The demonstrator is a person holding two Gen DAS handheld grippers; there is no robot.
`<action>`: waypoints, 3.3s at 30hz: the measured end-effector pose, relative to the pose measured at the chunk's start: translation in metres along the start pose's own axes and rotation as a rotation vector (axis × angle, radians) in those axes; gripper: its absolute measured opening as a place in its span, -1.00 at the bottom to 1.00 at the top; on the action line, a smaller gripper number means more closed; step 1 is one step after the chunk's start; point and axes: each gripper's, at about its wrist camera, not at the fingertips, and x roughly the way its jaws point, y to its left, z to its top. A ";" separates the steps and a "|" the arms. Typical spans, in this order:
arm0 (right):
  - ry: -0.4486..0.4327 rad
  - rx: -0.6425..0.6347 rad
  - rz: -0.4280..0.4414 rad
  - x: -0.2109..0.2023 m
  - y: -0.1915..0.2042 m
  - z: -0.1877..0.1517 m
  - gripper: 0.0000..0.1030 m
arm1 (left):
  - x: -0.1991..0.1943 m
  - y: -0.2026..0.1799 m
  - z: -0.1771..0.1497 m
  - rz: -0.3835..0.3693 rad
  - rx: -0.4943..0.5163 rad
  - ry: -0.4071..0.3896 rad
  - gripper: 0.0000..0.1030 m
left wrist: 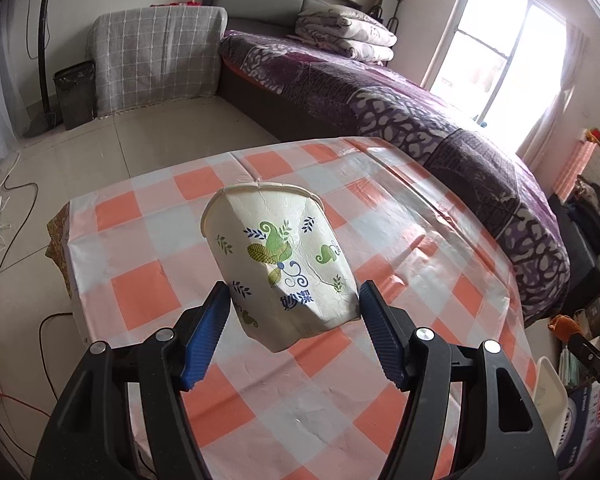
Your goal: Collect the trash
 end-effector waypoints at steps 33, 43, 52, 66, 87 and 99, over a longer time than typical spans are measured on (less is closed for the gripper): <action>-0.124 0.612 -0.101 -0.079 -0.221 -0.009 -0.66 | -0.043 -0.222 -0.047 -0.237 0.368 0.010 0.27; -0.141 0.734 -0.112 -0.098 -0.260 -0.027 0.14 | -0.052 -0.284 -0.086 -0.301 0.493 0.049 0.27; -0.211 0.846 -0.163 -0.126 -0.301 -0.042 0.33 | -0.055 -0.345 -0.121 -0.359 0.588 0.102 0.27; -0.314 0.994 -0.307 -0.164 -0.345 -0.067 0.68 | -0.064 -0.413 -0.153 -0.446 0.666 0.194 0.61; -0.504 0.330 -0.730 -0.198 -0.141 -0.078 0.86 | -0.146 -0.252 -0.106 -0.091 0.500 -0.223 0.87; -0.434 0.118 -0.604 -0.176 -0.073 -0.106 0.86 | -0.142 -0.175 -0.119 0.031 0.385 -0.160 0.87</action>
